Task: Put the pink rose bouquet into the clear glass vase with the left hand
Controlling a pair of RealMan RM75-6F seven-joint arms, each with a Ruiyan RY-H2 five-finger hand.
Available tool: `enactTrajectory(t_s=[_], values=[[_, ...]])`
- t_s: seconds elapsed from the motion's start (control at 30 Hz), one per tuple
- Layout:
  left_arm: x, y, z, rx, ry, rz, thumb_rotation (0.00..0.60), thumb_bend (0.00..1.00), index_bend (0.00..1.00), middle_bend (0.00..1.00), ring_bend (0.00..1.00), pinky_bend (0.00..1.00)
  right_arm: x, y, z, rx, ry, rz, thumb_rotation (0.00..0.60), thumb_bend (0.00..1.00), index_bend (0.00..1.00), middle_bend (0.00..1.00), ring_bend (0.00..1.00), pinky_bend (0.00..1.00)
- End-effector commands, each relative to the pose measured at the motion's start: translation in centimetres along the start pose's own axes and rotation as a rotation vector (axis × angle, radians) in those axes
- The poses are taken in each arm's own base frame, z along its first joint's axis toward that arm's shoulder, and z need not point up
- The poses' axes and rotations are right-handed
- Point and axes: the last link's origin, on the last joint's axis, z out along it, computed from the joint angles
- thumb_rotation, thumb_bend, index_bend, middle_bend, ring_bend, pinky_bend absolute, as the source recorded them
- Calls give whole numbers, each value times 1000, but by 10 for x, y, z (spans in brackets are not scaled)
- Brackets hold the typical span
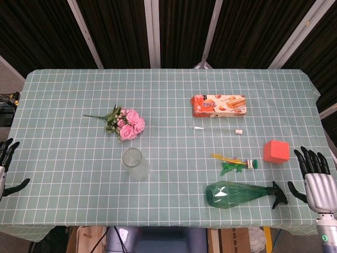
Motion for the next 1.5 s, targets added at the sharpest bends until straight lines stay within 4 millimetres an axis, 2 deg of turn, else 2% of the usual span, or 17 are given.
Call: enactTrajectory(t_s=[0.03,0.17,0.3,0.4,0.53,0.73,0.97,1.5], values=[[-2,0,2,-3,-6,0,600,216,0,0,0,133,0,0,-1,2,1,0,600,324,54,26,10,0],[-3,2,6,-19,-12,10,600,213,0,0,0,133,0,0,-1,0,0,2,600,323,54,26,10,0],[-2,5,21,-84,-16,41,600,206,0,0,0,133,1,2,0,-9,-1,9,600,323,54,26,10,0],[6,9,42,-116,-28,75,600,198,0,0,0,131,0,3,0,-13,-4,7,600,322,54,26,10,0],[19,24,86,-172,-63,121,600,170,0,0,0,108,-1,1,0,-11,-11,10,600,313,54,26,10,0],[21,44,129,-201,-133,186,600,169,0,0,0,64,-4,1,2,-27,-15,-15,600,314,54,26,10,0],[8,70,168,-201,-221,219,600,170,0,0,0,46,-4,1,2,-54,-1,-42,600,313,54,26,10,0],[-50,136,234,-236,-357,281,600,170,0,0,0,21,-9,7,9,-132,-21,-82,600,314,54,26,10,0]])
